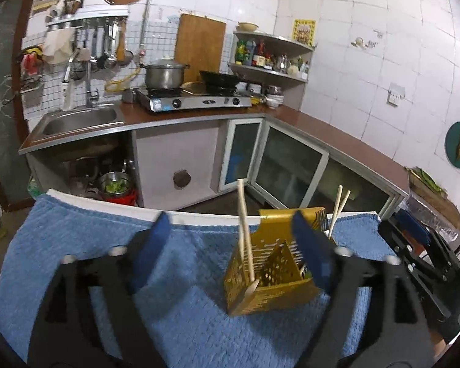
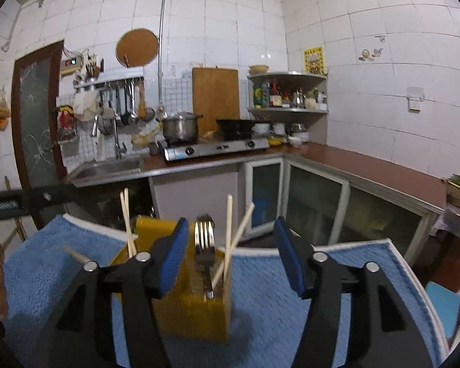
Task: Organize utensils
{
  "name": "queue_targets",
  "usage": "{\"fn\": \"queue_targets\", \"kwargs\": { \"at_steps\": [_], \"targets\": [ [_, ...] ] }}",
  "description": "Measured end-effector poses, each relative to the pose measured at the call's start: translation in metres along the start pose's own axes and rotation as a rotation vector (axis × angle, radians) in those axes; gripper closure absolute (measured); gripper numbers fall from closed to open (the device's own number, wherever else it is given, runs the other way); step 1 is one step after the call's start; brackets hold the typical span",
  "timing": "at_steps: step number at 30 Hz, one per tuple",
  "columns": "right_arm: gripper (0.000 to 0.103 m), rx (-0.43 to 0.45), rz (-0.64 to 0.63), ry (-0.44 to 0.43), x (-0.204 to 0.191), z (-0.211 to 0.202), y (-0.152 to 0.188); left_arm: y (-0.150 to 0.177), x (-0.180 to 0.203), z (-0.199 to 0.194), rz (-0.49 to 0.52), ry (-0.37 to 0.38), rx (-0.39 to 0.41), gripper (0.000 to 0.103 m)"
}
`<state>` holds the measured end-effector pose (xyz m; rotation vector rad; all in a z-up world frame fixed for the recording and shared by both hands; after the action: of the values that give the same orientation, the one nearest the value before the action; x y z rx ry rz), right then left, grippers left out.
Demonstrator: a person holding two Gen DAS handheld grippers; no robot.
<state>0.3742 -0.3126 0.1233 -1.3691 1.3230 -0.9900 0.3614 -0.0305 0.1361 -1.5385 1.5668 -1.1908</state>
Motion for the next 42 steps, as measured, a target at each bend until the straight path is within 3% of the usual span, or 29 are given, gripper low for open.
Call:
{"fn": "queue_targets", "kwargs": {
  "at_steps": [3, 6, 16, 30, 33, 37, 42],
  "targets": [
    [0.031, -0.038, -0.004, 0.022, -0.001, -0.022, 0.011, 0.012, -0.008, -0.018, 0.001, -0.005, -0.022, 0.010],
    [0.029, -0.080, -0.010, 0.047, -0.002, -0.042, 0.033, 0.032, -0.020, -0.033, 0.000, -0.039, -0.046, 0.005],
    [0.025, -0.209, 0.065, 0.115, 0.012, -0.079, 0.105, 0.114, -0.060, -0.065, -0.061, -0.093, -0.175, 0.005],
    [0.025, -0.345, 0.102, 0.181, 0.023, -0.100, 0.180, 0.221, -0.058, -0.086, -0.080, -0.147, -0.404, 0.006],
    [0.025, -0.364, 0.094, 0.180, 0.021, -0.103, 0.188, 0.238, -0.053, -0.092, -0.090, -0.136, -0.446, 0.016],
    [0.025, -0.373, 0.090, 0.176, 0.018, -0.103, 0.191, 0.257, -0.047, -0.096, -0.093, -0.136, -0.510, 0.045],
    [0.026, -0.400, 0.084, 0.153, 0.013, -0.098, 0.190, 0.265, -0.039, -0.101, -0.029, -0.195, -0.513, 0.053]
  ]
}}
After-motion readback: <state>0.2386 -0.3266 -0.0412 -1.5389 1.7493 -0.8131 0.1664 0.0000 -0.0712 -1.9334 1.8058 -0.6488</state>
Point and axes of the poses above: each gripper's, at about its wrist camera, not at the fingertips, and z roughly the way its jaws point, x to its right, y to its underside, the point moved 2 cm from there along z, roughly the way its jaws point, and after that the axes turned 6 degrees about x, right-handed, at the moved point
